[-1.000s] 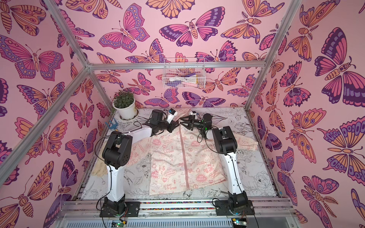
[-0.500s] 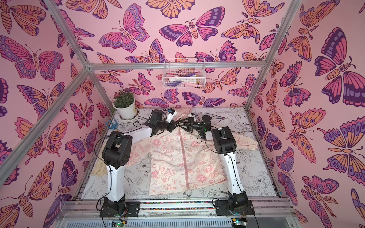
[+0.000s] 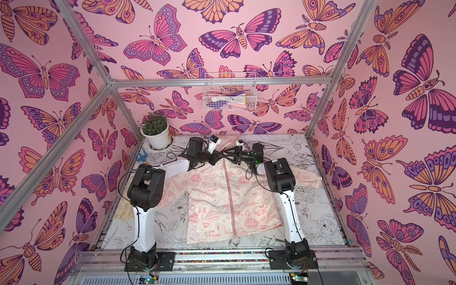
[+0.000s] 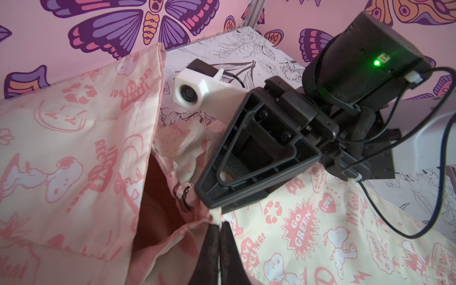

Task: Unzip the jacket
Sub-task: Unzip the zipper on the jacket.

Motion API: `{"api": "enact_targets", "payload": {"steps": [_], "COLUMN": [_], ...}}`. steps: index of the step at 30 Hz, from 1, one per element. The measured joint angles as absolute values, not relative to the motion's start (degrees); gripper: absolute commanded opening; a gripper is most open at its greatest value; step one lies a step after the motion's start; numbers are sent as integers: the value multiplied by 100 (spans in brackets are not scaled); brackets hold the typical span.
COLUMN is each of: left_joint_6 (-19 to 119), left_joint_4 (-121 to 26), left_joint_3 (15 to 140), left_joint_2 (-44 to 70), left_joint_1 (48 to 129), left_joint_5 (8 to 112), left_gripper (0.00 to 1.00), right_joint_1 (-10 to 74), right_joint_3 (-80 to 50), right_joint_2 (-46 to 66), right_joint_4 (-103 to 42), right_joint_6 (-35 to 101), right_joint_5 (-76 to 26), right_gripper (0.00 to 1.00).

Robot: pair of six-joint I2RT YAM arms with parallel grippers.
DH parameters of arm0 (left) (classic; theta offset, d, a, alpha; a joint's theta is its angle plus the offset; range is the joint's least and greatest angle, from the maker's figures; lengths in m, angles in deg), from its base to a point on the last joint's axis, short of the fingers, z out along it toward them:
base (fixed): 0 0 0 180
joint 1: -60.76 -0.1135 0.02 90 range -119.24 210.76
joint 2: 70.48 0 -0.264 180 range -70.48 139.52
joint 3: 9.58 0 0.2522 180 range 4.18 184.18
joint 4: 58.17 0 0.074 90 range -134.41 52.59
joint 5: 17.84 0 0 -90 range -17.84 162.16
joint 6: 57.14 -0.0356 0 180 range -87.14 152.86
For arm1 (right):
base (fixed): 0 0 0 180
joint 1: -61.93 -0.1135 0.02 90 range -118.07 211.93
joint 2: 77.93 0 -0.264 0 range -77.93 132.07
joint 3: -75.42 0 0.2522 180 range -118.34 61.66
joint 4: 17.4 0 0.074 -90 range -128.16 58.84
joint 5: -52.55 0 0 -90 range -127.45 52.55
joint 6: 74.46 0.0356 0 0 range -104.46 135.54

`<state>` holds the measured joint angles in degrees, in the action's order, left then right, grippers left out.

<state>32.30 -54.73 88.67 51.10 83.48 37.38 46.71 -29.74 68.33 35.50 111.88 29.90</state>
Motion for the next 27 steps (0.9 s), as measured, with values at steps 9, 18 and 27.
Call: {"api": "enact_targets", "payload": {"steps": [9, 18, 27], "left_joint_6": [3228, 3228, 3230], "left_joint_4": [-5554, -5554, -5554], "left_joint_3": [8834, 8779, 8779], "left_joint_2": [5079, 5073, 5073], "left_joint_1": [8328, 8328, 8328], "left_joint_5": [3740, 3738, 3738], "left_gripper": [0, 0, 0], "right_joint_1": [4673, 4730, 4756], "right_joint_3": [-3022, -2969, -2969], "right_joint_2": [6835, 6835, 6835], "right_joint_4": [3659, 3720, 3718], "right_joint_6": [11371, 11417, 11432], "right_joint_5": [2960, 2835, 2785], "right_gripper": [38, 29, 20]}}
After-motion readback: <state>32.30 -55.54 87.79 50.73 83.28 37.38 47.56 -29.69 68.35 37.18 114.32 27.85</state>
